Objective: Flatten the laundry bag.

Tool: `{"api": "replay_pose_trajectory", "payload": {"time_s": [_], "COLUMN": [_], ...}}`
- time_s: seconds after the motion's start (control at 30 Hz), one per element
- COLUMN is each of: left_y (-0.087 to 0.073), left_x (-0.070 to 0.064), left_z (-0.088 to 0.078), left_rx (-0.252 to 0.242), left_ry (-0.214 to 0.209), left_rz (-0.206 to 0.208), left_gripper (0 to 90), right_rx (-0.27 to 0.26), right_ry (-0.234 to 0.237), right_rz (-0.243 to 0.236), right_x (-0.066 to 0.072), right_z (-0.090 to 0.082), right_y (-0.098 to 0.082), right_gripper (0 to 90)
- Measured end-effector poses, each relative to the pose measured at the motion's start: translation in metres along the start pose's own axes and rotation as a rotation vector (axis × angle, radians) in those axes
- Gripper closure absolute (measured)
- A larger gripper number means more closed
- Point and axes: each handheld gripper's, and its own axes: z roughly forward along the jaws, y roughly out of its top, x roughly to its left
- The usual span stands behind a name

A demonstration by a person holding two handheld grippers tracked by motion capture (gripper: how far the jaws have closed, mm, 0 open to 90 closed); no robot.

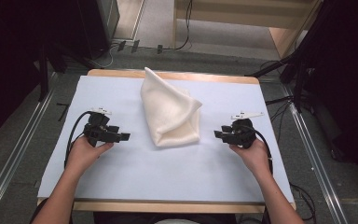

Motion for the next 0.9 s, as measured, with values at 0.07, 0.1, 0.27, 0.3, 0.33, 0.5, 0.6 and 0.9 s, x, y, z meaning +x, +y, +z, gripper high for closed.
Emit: {"api": "replay_pose_trajectory", "payload": {"time_s": [0.07,0.1,0.27,0.3,0.33,0.5,0.6,0.9], "left_y": [0.0,0.0,0.0,0.0,0.001,0.001,0.001,-0.002], "left_x": [0.002,0.002,0.0,0.0,0.0,-0.001,-0.002,-0.001], "left_z": [-0.002,-0.002,-0.006,-0.007,-0.007,-0.008,-0.009,-0.012], "left_rx": [-0.006,-0.009,-0.012,-0.012,-0.015,-0.018,-0.017,-0.016], "left_ry": [-0.009,-0.01,-0.009,-0.007,-0.005,-0.014,-0.013,-0.024], "left_rz": [-0.016,-0.016,-0.013,-0.011,-0.013,-0.009,-0.008,-0.023], "left_gripper": [34.3,34.3,36.1,36.1,36.1,36.6,36.8,38.6], "right_rx": [-0.002,0.001,0.001,0.008,0.01,0.027,0.036,0.045], "right_ry": [0.011,0.012,0.048,0.046,0.047,0.047,0.054,0.051], "right_rz": [0.018,0.022,0.054,0.055,0.054,0.053,0.055,0.043], "right_x": [0.002,0.002,0.005,0.005,0.005,0.005,0.006,0.014], "right_z": [0.001,0.002,0.005,0.006,0.006,0.014,0.02,0.036], "right_y": [0.007,0.009,0.019,0.022,0.024,0.04,0.046,0.058], "right_gripper": [61.1,62.4,74.4,76.2,78.9,89.2,90.0,90.0]}}
